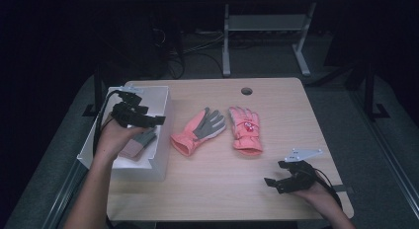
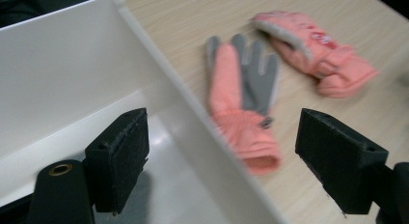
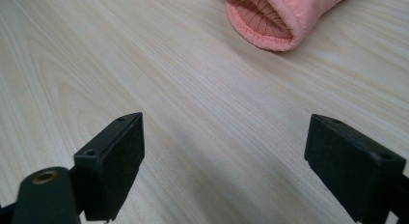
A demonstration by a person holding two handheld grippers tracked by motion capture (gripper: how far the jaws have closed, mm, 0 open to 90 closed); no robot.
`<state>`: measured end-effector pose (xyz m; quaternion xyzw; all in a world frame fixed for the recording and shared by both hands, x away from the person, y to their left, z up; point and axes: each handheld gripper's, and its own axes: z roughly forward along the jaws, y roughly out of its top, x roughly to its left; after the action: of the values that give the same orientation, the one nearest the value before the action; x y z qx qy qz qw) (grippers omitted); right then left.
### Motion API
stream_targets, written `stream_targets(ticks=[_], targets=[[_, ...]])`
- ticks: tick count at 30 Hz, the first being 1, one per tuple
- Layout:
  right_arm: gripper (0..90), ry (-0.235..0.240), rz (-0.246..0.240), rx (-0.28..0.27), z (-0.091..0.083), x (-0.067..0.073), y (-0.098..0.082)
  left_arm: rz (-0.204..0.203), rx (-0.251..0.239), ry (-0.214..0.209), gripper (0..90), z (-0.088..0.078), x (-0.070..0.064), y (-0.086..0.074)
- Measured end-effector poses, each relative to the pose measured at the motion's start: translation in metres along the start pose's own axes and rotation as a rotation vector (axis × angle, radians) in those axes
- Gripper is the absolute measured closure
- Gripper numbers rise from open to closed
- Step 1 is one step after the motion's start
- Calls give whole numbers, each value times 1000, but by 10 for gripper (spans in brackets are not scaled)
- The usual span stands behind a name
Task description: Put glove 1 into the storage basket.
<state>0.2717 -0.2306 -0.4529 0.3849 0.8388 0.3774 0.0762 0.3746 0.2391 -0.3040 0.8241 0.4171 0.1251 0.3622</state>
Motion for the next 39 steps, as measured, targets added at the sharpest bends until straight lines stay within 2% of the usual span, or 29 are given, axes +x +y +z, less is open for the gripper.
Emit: stream_targets(ticks=[1,2,3,4,5,6,7,13,14,18,22,23,25,26,27,28,29,32,33,37,38,39], targets=[[136,0,0,0,0,0,0,0,0,0,190,0,0,0],[137,0,0,0,0,0,0,19,-4,-15,190,4,-12,2],[136,0,-7,-3,0,0,0,19,-4,-15,190,4,-12,2],[137,0,-2,0,0,0,0,37,-3,-36,190,9,-23,4],[137,0,-2,0,0,0,0,37,-3,-36,190,9,-23,4],[137,1,-1,1,1,0,0,53,-9,-58,191,13,-34,6],[137,1,-1,1,1,0,0,53,-9,-58,192,13,-34,6],[136,1,-5,-2,0,-1,0,92,-16,-108,193,26,-65,10],[136,1,-5,-2,0,-1,0,105,-15,-121,193,31,-75,10],[136,3,-2,-1,0,0,0,128,-10,-147,197,39,-90,10],[136,5,-3,1,0,0,0,138,-5,-180,240,50,-104,7],[136,7,-3,0,0,0,0,144,0,-189,280,55,-108,5],[136,7,-8,0,0,0,0,149,-2,-185,355,59,-110,3],[136,7,-8,0,0,0,0,149,-3,-182,355,62,-112,1],[137,8,-9,-1,0,-1,0,150,1,-178,409,66,-112,0],[136,9,-9,2,0,-1,0,150,0,-166,542,74,-112,-3],[136,8,-4,3,0,-1,0,150,0,-166,620,74,-112,-3],[136,10,-5,0,0,0,0,134,26,-127,838,92,-104,-7],[136,10,-5,0,0,0,0,134,26,-127,886,92,-104,-7],[136,12,-5,4,0,0,0,96,50,-73,897,111,-94,-7],[136,12,-5,3,0,0,0,99,55,-55,898,114,-91,-6],[137,13,-7,3,0,0,0,99,55,-55,897,114,-91,-6]])
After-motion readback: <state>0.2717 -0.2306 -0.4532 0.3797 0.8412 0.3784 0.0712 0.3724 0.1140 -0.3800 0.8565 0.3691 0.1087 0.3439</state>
